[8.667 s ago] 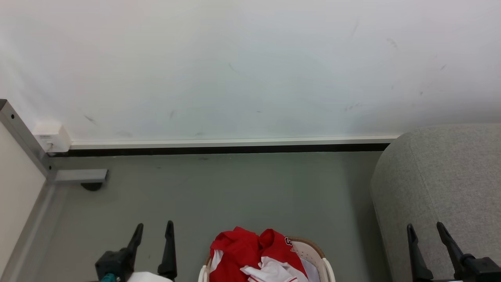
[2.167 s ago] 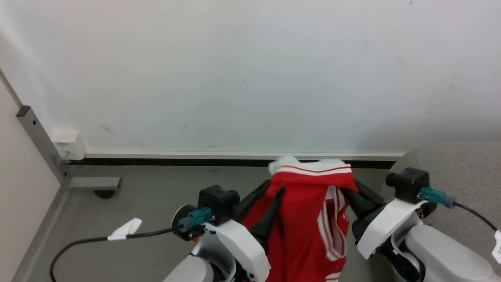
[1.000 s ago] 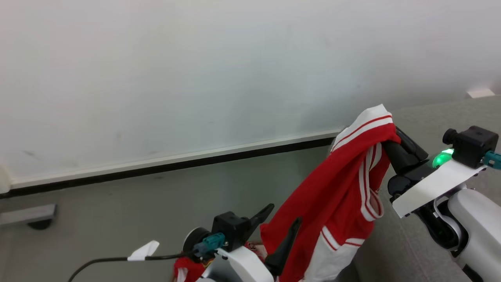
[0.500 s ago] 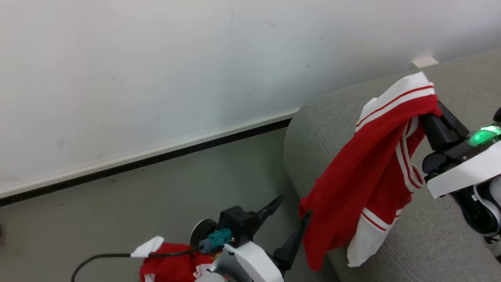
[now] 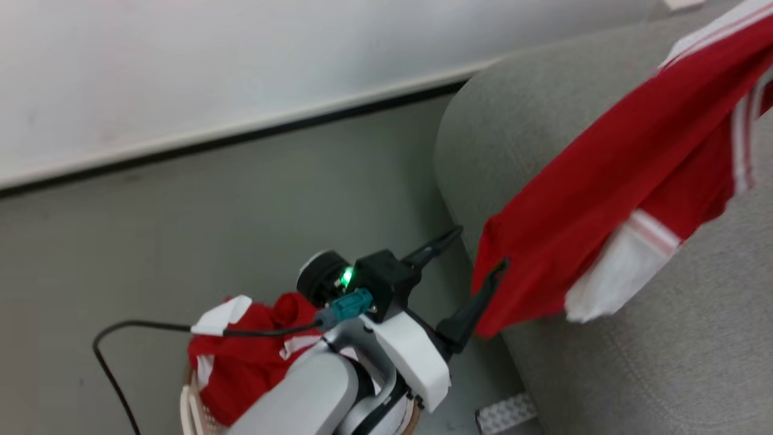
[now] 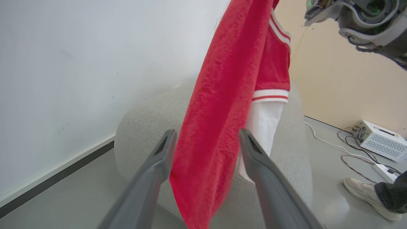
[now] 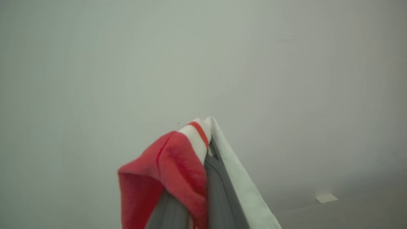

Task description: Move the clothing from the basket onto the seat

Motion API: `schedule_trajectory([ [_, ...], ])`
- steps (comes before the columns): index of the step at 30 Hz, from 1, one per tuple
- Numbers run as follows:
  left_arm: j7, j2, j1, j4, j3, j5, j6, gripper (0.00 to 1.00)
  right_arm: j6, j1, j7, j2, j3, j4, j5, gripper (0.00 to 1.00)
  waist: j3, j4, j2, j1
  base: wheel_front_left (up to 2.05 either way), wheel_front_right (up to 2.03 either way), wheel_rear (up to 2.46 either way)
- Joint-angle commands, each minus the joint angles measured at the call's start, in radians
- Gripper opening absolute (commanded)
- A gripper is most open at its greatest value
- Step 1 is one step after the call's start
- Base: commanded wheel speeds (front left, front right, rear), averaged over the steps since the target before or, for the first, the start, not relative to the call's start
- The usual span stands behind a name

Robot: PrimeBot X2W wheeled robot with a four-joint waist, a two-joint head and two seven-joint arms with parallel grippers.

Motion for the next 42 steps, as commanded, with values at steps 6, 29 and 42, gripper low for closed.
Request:
schedule_trajectory([
  [6,0.020,0.034,-0.091,-0.036,0.010,0.025,-0.026,1.00,-0.002,-0.252,0.072,0.025,-0.227,0.130,-0.146,0.00,0.250,0.075,-0.0001,-0.0002,0.00,0.00,0.00],
  [29,-0.009,0.065,-0.065,-0.033,0.051,-0.043,-0.003,1.00,-0.002,-0.335,0.117,0.039,-0.798,0.512,-0.762,0.00,0.343,0.160,-0.0001,-0.0002,0.00,0.00,0.00],
  [42,-0.035,0.103,0.030,-0.034,0.098,-0.081,0.052,1.00,-0.002,-0.087,-0.019,0.162,-0.808,0.676,-0.893,1.00,0.264,0.161,-0.0001,-0.0002,0.00,0.00,0.00],
])
